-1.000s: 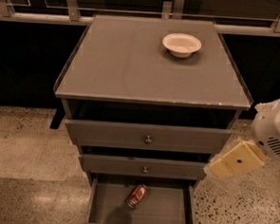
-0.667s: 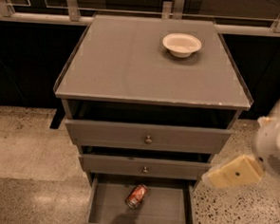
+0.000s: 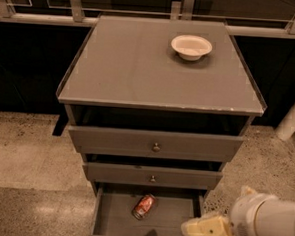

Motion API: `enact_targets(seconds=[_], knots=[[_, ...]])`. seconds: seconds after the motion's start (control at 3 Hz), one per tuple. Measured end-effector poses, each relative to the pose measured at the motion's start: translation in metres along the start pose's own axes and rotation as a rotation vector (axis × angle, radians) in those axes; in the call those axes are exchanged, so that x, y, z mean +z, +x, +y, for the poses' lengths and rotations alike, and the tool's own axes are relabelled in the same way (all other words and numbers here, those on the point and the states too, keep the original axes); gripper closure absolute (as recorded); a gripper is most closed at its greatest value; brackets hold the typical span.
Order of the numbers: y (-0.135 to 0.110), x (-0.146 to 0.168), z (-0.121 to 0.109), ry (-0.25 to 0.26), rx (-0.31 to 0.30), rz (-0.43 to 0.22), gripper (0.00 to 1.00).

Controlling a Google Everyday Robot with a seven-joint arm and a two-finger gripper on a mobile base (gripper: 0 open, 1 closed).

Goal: Pick coke can from bottom drawer and place on counter

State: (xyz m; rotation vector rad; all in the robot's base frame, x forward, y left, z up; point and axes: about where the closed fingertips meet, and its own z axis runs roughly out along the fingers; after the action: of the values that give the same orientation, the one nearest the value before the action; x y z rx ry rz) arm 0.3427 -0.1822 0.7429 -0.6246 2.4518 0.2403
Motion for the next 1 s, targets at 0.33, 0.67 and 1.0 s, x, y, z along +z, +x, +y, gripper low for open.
enact_targets(seconds=[0.33,0.67,1.0], knots=[[0.027,0.015,0.001,0.026,0.012,0.016,0.0],[0.028,0.013,0.001,0.047,0.012,0.008,0.0],[0.067,0.039,0.005,0.042,0.112,0.009,0.0]])
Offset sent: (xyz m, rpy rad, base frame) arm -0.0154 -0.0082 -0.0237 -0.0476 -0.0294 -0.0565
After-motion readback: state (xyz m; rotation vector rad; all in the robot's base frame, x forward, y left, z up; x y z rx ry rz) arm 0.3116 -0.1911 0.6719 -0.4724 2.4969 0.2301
